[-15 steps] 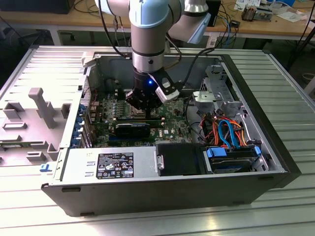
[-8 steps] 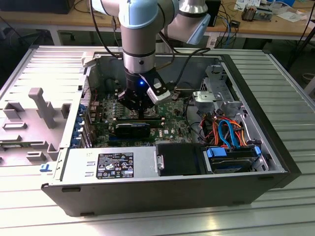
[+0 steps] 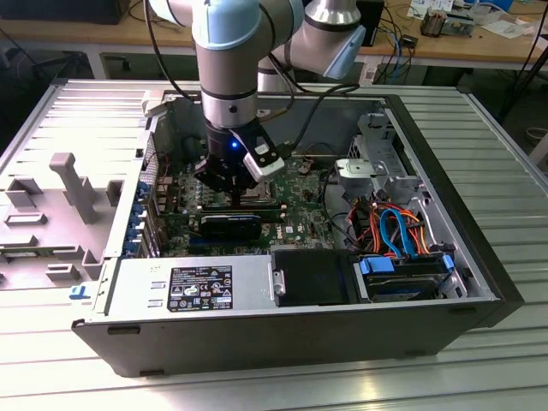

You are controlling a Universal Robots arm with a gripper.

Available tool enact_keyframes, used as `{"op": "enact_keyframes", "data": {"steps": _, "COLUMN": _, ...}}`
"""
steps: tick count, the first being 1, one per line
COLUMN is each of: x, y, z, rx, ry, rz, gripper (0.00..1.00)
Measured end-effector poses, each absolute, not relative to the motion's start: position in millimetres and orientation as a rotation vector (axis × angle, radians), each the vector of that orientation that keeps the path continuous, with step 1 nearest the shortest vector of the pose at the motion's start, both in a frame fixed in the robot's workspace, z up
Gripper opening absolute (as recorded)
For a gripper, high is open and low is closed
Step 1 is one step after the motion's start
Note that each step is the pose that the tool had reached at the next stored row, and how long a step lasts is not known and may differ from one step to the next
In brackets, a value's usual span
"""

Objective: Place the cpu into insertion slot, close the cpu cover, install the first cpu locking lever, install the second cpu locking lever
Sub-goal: 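Install the second cpu locking lever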

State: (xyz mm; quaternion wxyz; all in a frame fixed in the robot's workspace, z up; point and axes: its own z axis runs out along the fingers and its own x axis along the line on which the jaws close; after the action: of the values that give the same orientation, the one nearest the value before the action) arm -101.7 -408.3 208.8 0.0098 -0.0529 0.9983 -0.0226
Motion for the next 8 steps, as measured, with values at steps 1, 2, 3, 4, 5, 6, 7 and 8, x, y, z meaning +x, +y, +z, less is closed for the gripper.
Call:
{"op": "enact_keyframes", "data": {"steps": 1, "x": -107.7, "y": -408.3, "z": 208.8, "rx": -0.165, "ry": 3.117, "rz": -0.070, "gripper": 0.11}}
{"op": "enact_keyframes", "data": {"steps": 2, "x": -110.6, "y": -408.3, "z": 208.8, "rx": -0.165, "ry": 3.116, "rz": -0.069, "gripper": 0.11}}
{"op": "enact_keyframes", "data": {"steps": 3, "x": -113.2, "y": -408.5, "z": 208.8, "rx": -0.165, "ry": 3.116, "rz": -0.068, "gripper": 0.11}}
{"op": "enact_keyframes", "data": {"steps": 4, "x": -115.3, "y": -408.6, "z": 208.8, "rx": -0.165, "ry": 3.116, "rz": -0.066, "gripper": 0.11}}
{"op": "enact_keyframes", "data": {"steps": 5, "x": -116.1, "y": -408.7, "z": 208.8, "rx": -0.165, "ry": 3.116, "rz": -0.065, "gripper": 0.11}}
{"op": "enact_keyframes", "data": {"steps": 6, "x": -116.1, "y": -408.8, "z": 208.8, "rx": -0.165, "ry": 3.116, "rz": -0.065, "gripper": 0.11}}
{"op": "enact_keyframes", "data": {"steps": 7, "x": -116.1, "y": -408.9, "z": 208.8, "rx": -0.165, "ry": 3.116, "rz": -0.065, "gripper": 0.11}}
{"op": "enact_keyframes", "data": {"steps": 8, "x": -120.4, "y": -410.5, "z": 208.8, "rx": -0.164, "ry": 3.112, "rz": 0.030, "gripper": 0.11}}
